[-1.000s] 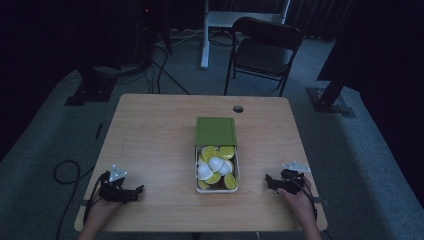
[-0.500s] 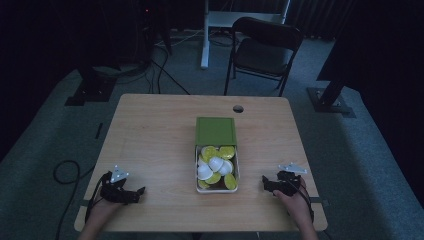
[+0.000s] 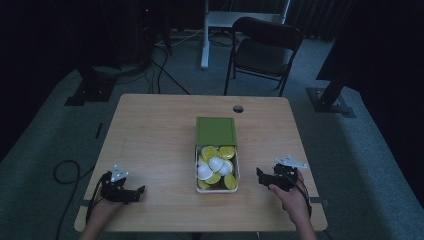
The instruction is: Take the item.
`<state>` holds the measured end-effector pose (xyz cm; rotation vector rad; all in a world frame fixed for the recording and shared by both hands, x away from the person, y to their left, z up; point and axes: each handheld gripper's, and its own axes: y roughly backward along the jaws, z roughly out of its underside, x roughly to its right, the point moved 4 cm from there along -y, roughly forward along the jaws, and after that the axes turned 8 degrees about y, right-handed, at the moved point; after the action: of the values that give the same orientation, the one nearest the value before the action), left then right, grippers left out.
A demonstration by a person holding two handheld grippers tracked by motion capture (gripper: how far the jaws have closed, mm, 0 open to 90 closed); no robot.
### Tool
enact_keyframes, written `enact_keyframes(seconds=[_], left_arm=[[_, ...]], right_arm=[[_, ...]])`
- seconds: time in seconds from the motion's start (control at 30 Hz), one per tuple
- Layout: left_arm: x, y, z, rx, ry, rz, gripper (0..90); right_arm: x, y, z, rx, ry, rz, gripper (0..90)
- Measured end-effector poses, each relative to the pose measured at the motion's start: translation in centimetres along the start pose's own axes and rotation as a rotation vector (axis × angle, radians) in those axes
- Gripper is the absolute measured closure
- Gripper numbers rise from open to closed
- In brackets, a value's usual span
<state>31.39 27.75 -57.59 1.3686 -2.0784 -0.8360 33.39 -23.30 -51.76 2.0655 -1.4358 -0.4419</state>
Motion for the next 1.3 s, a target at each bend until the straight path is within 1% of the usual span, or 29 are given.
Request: enact_keyframes(seconds=[0.07, 0.13, 0.2, 0.23, 0.3, 0.4, 0.5, 0.57, 0.6, 0.67, 0.8, 0.97, 1.03, 1.1, 1.2, 1.23, 1.27, 1.3], left_arm=[[0.0, 0.0, 0.0, 0.000, -0.001, 0.000, 0.0], [0.0, 0.0, 0.0, 0.000, -0.001, 0.000, 0.0], [0.0, 0.0, 0.0, 0.001, 0.001, 0.000, 0.0], [0.0, 0.0, 0.0, 0.000, -0.001, 0.000, 0.0], [0.0, 0.0, 0.0, 0.000, -0.001, 0.000, 0.0], [0.0, 0.0, 0.0, 0.000, -0.001, 0.000, 0.0], [0.0, 0.0, 0.0, 0.000, -0.001, 0.000, 0.0], [0.0, 0.0, 0.0, 0.000, 0.000, 0.000, 0.0], [0.0, 0.0, 0.0, 0.000, -0.001, 0.000, 0.0], [0.0, 0.0, 0.0, 0.000, -0.001, 0.000, 0.0], [0.0, 0.0, 0.0, 0.000, 0.000, 0.000, 0.0], [0.0, 0.0, 0.0, 0.000, 0.000, 0.000, 0.0], [0.0, 0.0, 0.0, 0.000, -0.001, 0.000, 0.0], [0.0, 0.0, 0.0, 0.001, 0.001, 0.000, 0.0], [0.0, 0.0, 0.0, 0.001, 0.001, 0.000, 0.0], [0.0, 0.0, 0.0, 0.001, 0.001, 0.000, 0.0], [0.0, 0.0, 0.0, 0.001, 0.001, 0.000, 0.0], [0.0, 0.0, 0.0, 0.001, 0.001, 0.000, 0.0]], right_arm=[[-0.3, 0.4, -0.8, 0.018, -0.006, -0.006, 11.8], [-0.5, 0.9, -1.5, 0.035, 0.000, -0.005, 11.8], [-0.7, 1.0, -1.7, 0.041, -0.001, -0.007, 11.8], [-0.9, 1.3, -2.2, 0.055, -0.004, -0.012, 11.8], [-1.4, 1.8, -3.0, 0.076, 0.006, -0.023, 11.8], [-2.2, 2.2, -3.7, 0.088, 0.026, -0.030, 11.8], [-2.9, 2.6, -4.5, 0.110, 0.027, -0.039, 11.8], [-3.3, 2.8, -4.9, 0.125, 0.017, -0.047, 11.9], [-3.6, 2.8, -5.1, 0.133, 0.022, -0.053, 11.9], [-4.1, 2.8, -5.4, 0.138, 0.036, -0.058, 12.4], [-5.1, 2.9, -6.0, 0.148, 0.048, -0.064, 13.6], [-6.6, 2.7, -6.7, 0.160, 0.038, -0.093, 13.6], [-7.3, 2.6, -6.9, 0.154, 0.046, -0.106, 14.9], [-8.0, 2.5, -7.0, 0.142, 0.057, -0.108, 16.3], [-8.9, 2.3, -7.3, 0.141, 0.055, -0.129, 16.3], [-8.9, 2.3, -7.3, 0.141, 0.055, -0.129, 16.3], [-9.6, 2.2, -7.4, 0.148, 0.056, -0.148, 16.3], [-10.0, 2.1, -7.5, 0.149, 0.054, -0.157, 16.3]])
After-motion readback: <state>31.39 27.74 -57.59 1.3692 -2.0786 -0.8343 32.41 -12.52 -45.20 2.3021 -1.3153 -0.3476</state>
